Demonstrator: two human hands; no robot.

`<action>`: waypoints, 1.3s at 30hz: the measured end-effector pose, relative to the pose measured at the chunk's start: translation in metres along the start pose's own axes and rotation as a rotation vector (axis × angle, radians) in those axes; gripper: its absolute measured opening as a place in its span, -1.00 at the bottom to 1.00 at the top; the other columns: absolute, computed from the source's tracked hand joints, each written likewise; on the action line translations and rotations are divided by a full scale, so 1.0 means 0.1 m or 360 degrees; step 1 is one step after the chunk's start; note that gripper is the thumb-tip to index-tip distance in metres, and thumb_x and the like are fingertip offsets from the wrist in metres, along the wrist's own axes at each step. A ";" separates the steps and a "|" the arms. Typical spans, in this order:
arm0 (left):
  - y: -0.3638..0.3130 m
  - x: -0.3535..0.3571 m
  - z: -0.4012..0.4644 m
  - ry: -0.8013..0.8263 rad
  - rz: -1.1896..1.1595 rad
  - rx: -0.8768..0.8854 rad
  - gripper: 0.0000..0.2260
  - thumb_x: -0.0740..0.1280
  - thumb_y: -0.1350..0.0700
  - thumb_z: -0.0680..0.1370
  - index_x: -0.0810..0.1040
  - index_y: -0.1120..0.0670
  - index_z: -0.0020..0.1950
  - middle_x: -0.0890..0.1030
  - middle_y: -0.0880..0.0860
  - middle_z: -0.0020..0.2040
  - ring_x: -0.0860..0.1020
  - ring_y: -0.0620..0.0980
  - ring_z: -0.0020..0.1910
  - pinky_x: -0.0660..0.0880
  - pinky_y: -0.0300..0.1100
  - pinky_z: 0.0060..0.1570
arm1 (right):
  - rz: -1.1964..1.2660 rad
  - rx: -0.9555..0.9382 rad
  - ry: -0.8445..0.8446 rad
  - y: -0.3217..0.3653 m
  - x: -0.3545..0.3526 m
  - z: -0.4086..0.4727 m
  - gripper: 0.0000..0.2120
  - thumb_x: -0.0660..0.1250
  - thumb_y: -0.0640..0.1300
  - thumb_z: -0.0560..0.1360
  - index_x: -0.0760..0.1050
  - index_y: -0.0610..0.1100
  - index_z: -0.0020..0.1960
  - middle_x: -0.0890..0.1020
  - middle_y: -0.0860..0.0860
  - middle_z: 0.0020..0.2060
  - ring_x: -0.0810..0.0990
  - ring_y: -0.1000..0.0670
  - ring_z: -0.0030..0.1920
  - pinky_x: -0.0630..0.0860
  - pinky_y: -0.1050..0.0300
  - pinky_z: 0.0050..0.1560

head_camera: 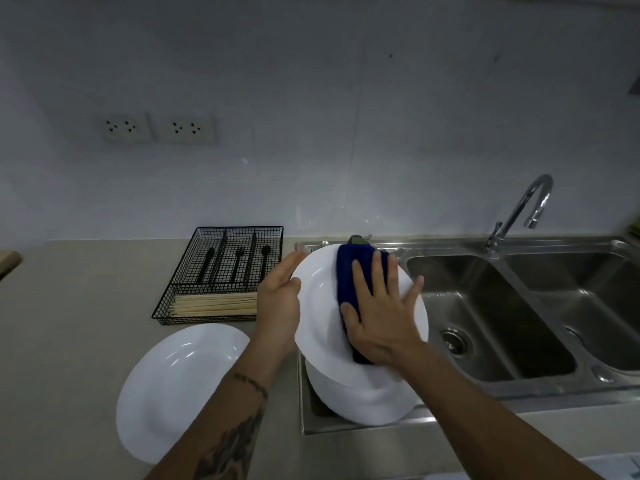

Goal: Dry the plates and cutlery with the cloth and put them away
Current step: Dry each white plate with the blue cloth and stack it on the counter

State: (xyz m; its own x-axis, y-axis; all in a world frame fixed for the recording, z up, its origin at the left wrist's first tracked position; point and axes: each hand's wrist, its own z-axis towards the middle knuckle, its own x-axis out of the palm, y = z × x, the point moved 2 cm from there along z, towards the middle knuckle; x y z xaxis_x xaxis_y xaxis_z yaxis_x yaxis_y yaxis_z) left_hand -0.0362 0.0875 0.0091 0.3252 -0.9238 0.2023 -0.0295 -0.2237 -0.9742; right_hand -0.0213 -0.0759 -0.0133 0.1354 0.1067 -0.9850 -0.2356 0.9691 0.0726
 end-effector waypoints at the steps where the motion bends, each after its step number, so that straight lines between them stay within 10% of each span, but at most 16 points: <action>1: -0.04 0.05 0.00 0.0020 -0.0020 0.0022 -0.53 0.13 0.44 0.56 0.58 0.02 0.30 0.62 -0.06 0.23 0.58 -0.05 0.21 0.54 -0.16 0.20 | 0.0099 -0.0041 -0.0015 0.10 -0.05 0.02 -0.25 -0.29 0.23 0.45 -0.22 -0.02 0.59 -0.25 -0.09 0.57 -0.35 -0.16 0.53 -0.29 -0.49 0.38; 7: -0.17 -0.18 0.10 -0.0107 -0.0302 -0.0027 -0.51 0.17 0.43 0.55 0.49 0.04 0.39 0.66 -0.06 0.17 0.61 0.01 0.18 0.53 -0.01 0.21 | 0.0459 -0.0543 0.0219 0.36 -0.26 -0.22 -0.38 -0.08 0.06 0.52 -0.01 0.10 0.58 -0.07 0.09 0.58 -0.21 0.01 0.56 -0.30 -0.25 0.49; 13: -0.23 -0.22 0.00 -0.0117 -0.0201 -0.0016 -0.57 0.17 0.39 0.57 0.55 0.01 0.32 0.65 -0.08 0.17 0.61 -0.02 0.16 0.56 -0.06 0.17 | 0.0159 -0.0598 -0.0189 0.27 -0.34 -0.20 -0.54 0.26 0.02 0.49 0.44 -0.02 0.38 0.42 -0.04 0.37 0.36 -0.12 0.35 0.34 -0.15 0.39; 18: -0.30 -0.27 0.03 -0.0120 -0.0197 -0.0013 -0.59 0.18 0.38 0.57 0.59 -0.03 0.23 0.66 -0.08 0.16 0.62 0.02 0.16 0.54 0.04 0.21 | 0.0312 -0.0800 0.0113 0.15 -0.28 -0.28 -0.42 -0.05 0.14 0.62 0.01 -0.01 0.59 -0.04 0.11 0.58 -0.22 0.08 0.56 -0.34 0.21 0.47; 32: -0.45 -0.32 0.01 -0.0109 -0.0369 0.0067 -0.57 0.18 0.43 0.55 0.54 0.04 0.29 0.67 -0.06 0.14 0.64 -0.03 0.13 0.59 -0.13 0.07 | 0.0123 -0.0240 -0.0268 0.19 -0.31 -0.26 -0.43 -0.02 0.06 0.52 0.35 -0.08 0.46 0.35 -0.07 0.45 0.27 -0.18 0.39 0.31 -0.19 0.38; 39: -0.39 -0.29 0.02 -0.0088 -0.0318 -0.0023 -0.56 0.20 0.38 0.56 0.52 0.01 0.36 0.65 0.00 0.20 0.63 0.08 0.14 0.59 0.02 0.09 | 0.0398 -0.0771 -0.0041 0.58 -0.28 -0.28 -0.39 -0.14 0.08 0.55 0.16 -0.06 0.56 0.14 -0.01 0.56 0.07 -0.15 0.50 -0.13 0.04 0.49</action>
State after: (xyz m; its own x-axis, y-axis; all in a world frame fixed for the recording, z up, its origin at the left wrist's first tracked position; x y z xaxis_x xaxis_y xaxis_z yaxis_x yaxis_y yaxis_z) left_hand -0.0423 0.1233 0.0413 0.3775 -0.8421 0.3851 0.0276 -0.4054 -0.9137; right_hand -0.0659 -0.0288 0.0145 0.0403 0.3319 -0.9424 -0.6794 0.7007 0.2178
